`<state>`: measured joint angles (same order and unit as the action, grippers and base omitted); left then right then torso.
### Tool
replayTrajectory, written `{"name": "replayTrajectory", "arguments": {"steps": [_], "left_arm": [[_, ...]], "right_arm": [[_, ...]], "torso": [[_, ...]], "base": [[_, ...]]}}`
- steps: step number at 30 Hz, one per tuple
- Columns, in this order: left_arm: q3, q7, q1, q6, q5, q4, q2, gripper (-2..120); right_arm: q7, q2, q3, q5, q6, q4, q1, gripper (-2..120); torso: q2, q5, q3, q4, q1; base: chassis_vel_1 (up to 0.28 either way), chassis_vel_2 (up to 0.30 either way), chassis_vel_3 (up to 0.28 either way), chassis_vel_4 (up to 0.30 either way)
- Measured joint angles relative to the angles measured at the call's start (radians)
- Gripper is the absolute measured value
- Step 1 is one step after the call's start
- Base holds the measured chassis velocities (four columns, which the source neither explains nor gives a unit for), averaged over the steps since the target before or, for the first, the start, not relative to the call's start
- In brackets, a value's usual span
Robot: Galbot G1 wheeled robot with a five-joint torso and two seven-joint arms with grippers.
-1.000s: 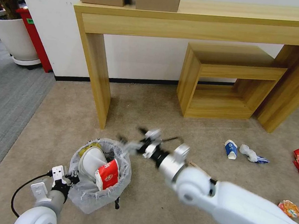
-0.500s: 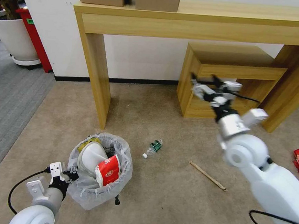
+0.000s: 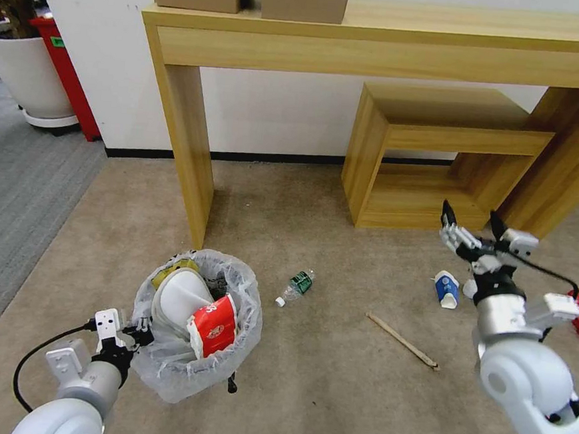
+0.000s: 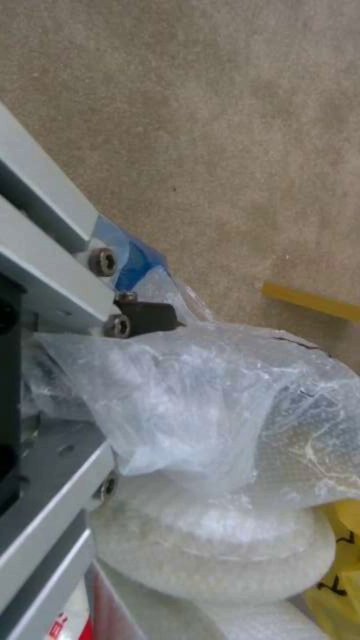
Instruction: Pick up the trash bin and place the garbage on the floor into it.
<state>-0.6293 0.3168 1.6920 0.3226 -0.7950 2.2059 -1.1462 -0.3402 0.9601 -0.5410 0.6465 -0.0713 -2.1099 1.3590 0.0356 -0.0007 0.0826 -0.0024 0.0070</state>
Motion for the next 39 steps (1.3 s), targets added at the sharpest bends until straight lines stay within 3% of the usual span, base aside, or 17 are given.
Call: {"name": "replayTrajectory", "arguments": {"steps": [17,39], "left_arm": [[0.018,-0.018,-0.025,-0.002,0.003,-0.002,-0.009,1],[0.02,-0.004,-0.045,0.009,-0.048,-0.04,0.042,1]], "right_arm": [[0.097,0.102,0.031,-0.078,-0.029,0.022,0.106,100],[0.097,0.105,0.017,-0.09,-0.034,0.034,0.082,100]], "torso": [[0.0,0.0,0.0,-0.0002,0.0],[0.0,0.0,0.0,-0.0001,0.0]], "base": [[0.0,0.0,0.0,0.0],[0.0,0.0,0.0,0.0]]}}
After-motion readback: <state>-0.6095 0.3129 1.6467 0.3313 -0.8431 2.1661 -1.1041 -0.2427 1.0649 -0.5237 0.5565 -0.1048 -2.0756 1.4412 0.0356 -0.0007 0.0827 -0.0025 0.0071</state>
